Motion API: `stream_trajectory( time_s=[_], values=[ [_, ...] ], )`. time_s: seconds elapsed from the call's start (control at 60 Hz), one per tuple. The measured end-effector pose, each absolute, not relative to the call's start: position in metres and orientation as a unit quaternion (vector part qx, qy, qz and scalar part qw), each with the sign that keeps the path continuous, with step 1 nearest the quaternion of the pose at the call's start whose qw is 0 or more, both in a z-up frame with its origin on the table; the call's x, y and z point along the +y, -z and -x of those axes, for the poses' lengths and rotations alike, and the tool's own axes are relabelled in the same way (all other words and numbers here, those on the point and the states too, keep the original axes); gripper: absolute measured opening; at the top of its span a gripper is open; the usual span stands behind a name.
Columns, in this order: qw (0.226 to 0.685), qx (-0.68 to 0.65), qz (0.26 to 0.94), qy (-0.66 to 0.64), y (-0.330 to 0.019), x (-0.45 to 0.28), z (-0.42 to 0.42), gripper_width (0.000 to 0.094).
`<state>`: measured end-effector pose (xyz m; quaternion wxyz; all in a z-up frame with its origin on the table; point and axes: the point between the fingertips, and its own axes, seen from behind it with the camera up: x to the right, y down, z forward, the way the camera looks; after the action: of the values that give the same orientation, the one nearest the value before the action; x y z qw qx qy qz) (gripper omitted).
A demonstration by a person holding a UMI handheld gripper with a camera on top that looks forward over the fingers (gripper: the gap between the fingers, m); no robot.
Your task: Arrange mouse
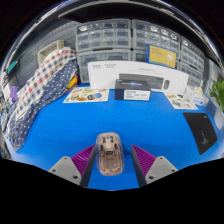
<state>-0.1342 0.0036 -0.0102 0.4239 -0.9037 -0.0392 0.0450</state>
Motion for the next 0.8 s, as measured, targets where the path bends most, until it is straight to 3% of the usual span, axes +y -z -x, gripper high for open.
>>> stream_trajectory(
  time_s=[0.167, 0.267, 0.383, 0.55, 0.65, 0.8],
  values=[
    [0.419, -0.023, 0.907, -0.024, 0.011, 0.018, 0.125, 0.0478],
    [0.409, -0.015, 0.912, -0.027, 0.012, 0.017, 0.123, 0.0443],
    [0.392, -0.020, 0.919, -0.029, 0.014, 0.018, 0.122, 0.0319],
    [0.374, -0.033, 0.926, -0.032, 0.010, 0.022, 0.114, 0.0294],
    [0.399, -0.040, 0.915, -0.042, -0.027, 0.038, 0.101, 0.0294],
    [0.472, -0.037, 0.880, -0.030, -0.120, 0.068, 0.038, 0.0299]
  ],
)
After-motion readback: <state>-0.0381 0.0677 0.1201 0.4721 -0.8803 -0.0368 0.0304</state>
